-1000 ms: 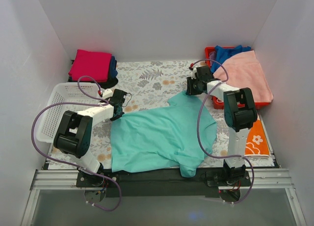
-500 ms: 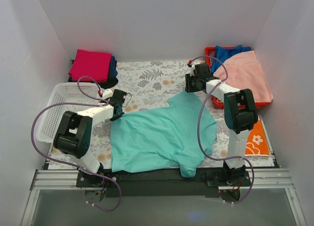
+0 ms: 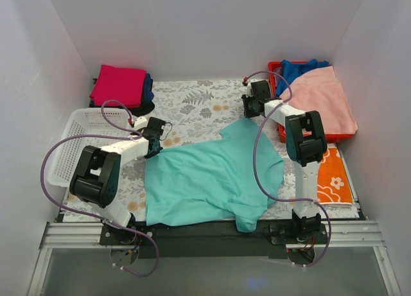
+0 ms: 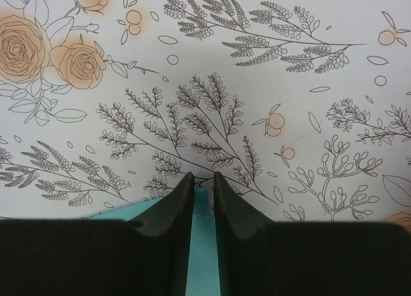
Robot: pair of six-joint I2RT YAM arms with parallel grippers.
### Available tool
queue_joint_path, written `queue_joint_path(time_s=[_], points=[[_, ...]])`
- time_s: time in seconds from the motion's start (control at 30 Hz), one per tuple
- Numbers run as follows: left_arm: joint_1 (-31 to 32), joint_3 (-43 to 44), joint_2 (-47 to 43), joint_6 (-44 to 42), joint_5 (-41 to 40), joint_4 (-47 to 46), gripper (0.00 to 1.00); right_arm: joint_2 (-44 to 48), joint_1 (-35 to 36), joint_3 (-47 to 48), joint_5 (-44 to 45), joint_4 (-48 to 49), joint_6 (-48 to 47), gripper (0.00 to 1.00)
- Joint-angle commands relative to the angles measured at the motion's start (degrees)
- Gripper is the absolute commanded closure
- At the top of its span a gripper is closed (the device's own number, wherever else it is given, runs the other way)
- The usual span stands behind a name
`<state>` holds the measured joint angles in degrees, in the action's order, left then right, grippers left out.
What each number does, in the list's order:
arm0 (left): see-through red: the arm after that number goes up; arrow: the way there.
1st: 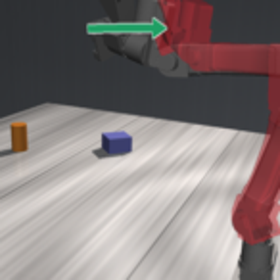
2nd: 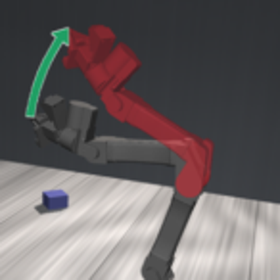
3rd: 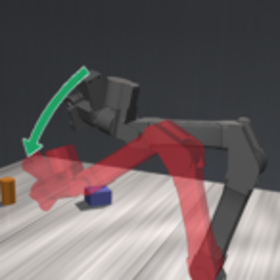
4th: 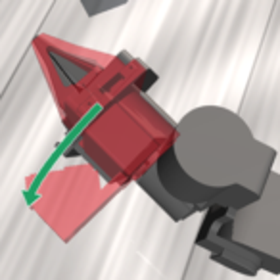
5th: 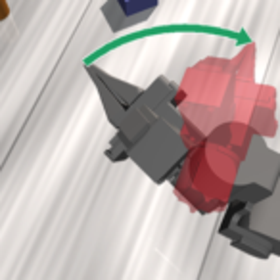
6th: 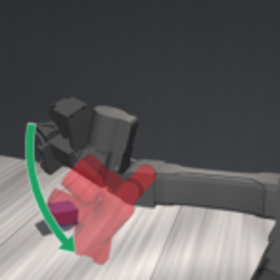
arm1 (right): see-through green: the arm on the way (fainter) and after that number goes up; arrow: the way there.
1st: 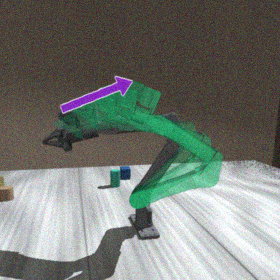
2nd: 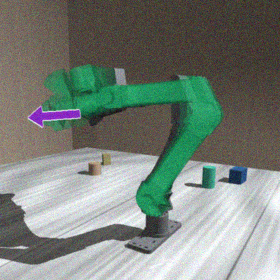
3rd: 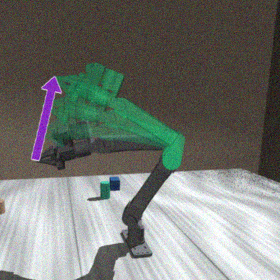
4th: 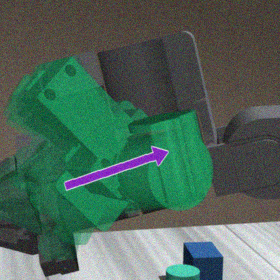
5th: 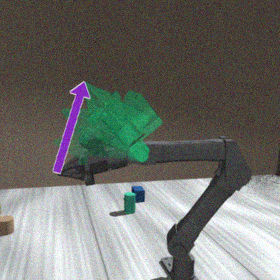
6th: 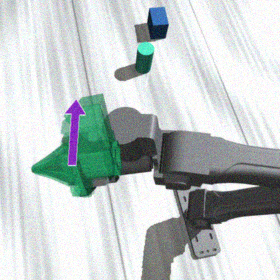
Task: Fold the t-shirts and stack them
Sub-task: Flatten out the tshirt
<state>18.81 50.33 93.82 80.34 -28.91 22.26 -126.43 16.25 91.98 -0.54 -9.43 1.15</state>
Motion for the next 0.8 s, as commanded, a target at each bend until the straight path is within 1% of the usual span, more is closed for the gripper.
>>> queue_joint_path(time_s=[0.0,0.03,0.07,0.13,0.17,0.23,0.27,0.4,0.53,0.77], points=[[-0.26,-1.02,-0.48,-0.27,1.66,1.82,1.00,2.06,0.19,-4.35,2.12,-4.46,0.61,0.76],[-0.26,-0.93,-0.66,-0.27,1.66,1.73,1.00,2.68,0.27,-4.97,2.03,-4.46,0.78,0.73],[-0.26,-1.02,-0.83,-0.35,1.75,1.73,1.00,3.81,0.27,-6.02,1.94,-4.46,0.79,0.67],[-0.26,-1.02,-0.92,-0.35,1.75,1.73,1.00,4.52,0.27,-6.03,1.68,-4.37,0.70,0.59],[-0.26,-1.02,-1.01,-0.35,1.83,1.73,1.00,4.96,0.27,-5.85,1.59,-4.37,0.18,0.52],[-0.26,-1.11,-1.01,-0.35,2.01,1.73,1.00,5.14,0.27,-5.33,1.67,-4.28,-0.09,0.44],[-0.26,-1.28,-1.10,-0.27,2.10,1.73,1.00,5.06,0.27,-5.06,1.50,-4.28,-0.27,0.41],[-0.26,-1.55,-1.27,-0.27,2.10,1.73,1.00,4.88,0.27,-3.57,1.76,-4.02,0.08,0.41],[-0.26,-1.64,-1.45,-0.27,2.19,1.73,1.00,6.11,0.27,-4.18,2.47,-3.14,0.70,0.41],[-0.26,-1.72,-1.36,-0.27,2.27,1.73,1.00,11.38,0.36,-6.90,3.43,-1.03,0.44,0.41]])
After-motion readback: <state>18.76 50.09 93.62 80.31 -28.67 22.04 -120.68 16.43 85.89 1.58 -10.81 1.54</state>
